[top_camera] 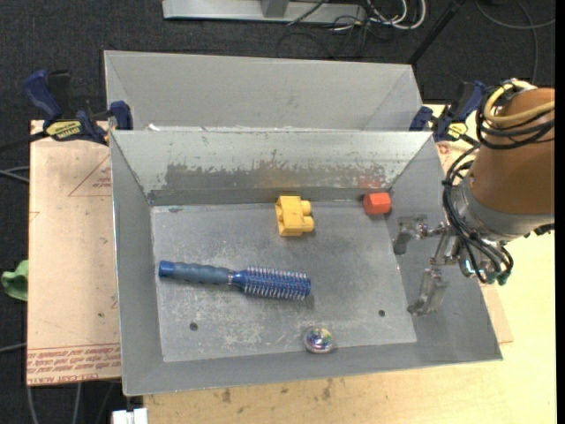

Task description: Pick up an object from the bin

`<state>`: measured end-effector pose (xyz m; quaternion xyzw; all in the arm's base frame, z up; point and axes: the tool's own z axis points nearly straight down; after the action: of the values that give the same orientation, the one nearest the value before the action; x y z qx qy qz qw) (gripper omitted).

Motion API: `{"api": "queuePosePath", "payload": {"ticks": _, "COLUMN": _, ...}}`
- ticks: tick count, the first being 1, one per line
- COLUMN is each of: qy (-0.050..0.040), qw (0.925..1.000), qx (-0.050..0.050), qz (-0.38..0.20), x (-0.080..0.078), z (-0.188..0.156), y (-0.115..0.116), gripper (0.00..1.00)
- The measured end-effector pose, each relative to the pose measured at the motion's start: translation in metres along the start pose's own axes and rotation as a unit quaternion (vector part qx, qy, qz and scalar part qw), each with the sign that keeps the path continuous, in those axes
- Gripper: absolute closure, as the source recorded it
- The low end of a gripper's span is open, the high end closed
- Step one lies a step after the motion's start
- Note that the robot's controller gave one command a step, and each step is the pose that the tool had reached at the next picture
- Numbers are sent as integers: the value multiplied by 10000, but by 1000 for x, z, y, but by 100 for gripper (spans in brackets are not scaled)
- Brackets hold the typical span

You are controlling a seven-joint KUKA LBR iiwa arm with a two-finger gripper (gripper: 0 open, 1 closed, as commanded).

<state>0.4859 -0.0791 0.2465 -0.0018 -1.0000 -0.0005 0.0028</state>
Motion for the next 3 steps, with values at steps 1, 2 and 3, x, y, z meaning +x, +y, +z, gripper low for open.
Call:
{"api": "queuePosePath", "payload": {"ticks": 1, "qy": -14, "qw": 9978, "qx": -9, "qz": -663, "x": -34, "z": 59, "y": 56, "gripper": 0}}
{"api": "queuePosePath", "payload": {"ticks": 2, "qy": -6, "qw": 9891, "qx": -10, "qz": -1473, "x": -55, "z": 150, "y": 128, "gripper": 0}}
{"api": "queuePosePath", "payload": {"ticks": 3, "qy": -32, "qw": 9896, "qx": 1, "qz": -1441, "x": -74, "z": 178, "y": 129, "gripper": 0}}
